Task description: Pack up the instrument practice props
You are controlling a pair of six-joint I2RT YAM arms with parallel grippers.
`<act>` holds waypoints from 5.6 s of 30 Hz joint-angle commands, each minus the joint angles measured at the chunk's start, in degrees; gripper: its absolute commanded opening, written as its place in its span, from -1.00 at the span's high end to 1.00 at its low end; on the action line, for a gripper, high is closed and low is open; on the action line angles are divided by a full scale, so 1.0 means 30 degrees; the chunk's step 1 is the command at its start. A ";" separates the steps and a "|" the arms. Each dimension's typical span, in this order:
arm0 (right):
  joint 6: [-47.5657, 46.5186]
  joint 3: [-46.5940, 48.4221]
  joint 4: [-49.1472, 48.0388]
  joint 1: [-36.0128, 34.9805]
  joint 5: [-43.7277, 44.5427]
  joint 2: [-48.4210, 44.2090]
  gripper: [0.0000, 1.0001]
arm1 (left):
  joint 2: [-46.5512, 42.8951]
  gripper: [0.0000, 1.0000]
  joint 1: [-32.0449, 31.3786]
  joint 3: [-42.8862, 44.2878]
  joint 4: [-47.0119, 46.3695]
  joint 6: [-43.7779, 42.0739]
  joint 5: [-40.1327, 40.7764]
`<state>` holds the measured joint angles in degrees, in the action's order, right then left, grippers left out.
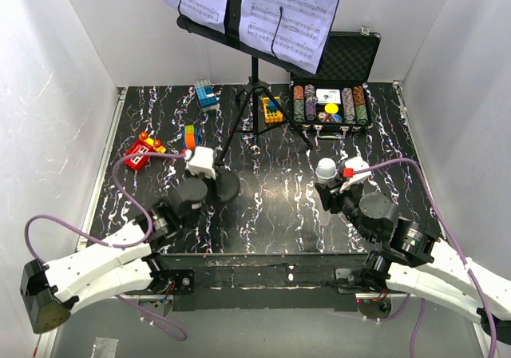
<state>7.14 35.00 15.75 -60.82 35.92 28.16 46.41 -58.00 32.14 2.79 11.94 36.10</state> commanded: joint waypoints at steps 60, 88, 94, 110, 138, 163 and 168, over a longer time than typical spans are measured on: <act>0.2686 0.0194 -0.2028 -0.0031 -0.4178 0.1008 0.97 | -0.1318 -0.18 1.7752 0.4399 0.9381 0.5333 -0.2978; 1.2500 0.2777 -0.5070 0.7968 -2.1993 0.7281 0.97 | 0.1758 -0.96 0.4948 0.1565 -0.3941 1.1722 -2.0290; 1.5196 0.2161 -0.9286 0.7967 -2.2461 0.8451 0.97 | 0.2166 -0.96 0.4335 0.0656 -0.6724 1.1780 -2.2579; 1.7104 0.1809 -1.2398 0.7382 -2.2608 0.9889 0.97 | 0.3393 0.04 0.3161 0.0096 -0.7550 1.1399 -2.2605; 1.0044 0.0608 -0.0036 0.8261 -1.6662 0.4412 -0.77 | 0.4706 1.00 0.9104 0.5955 1.4072 0.8531 -0.5033; 0.8726 0.0490 0.1458 0.8290 -1.6369 0.3152 -0.79 | 1.9974 1.00 1.3942 1.2780 1.4627 0.5891 -0.2980; 0.8373 0.0637 0.1899 0.8319 -1.6222 0.2976 -0.79 | 2.1265 1.00 1.4205 1.3893 1.4715 0.5775 -0.2980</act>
<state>34.13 36.51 20.88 -36.01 -13.17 37.87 108.12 -16.29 71.26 46.81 29.67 25.89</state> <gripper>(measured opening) 0.895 0.362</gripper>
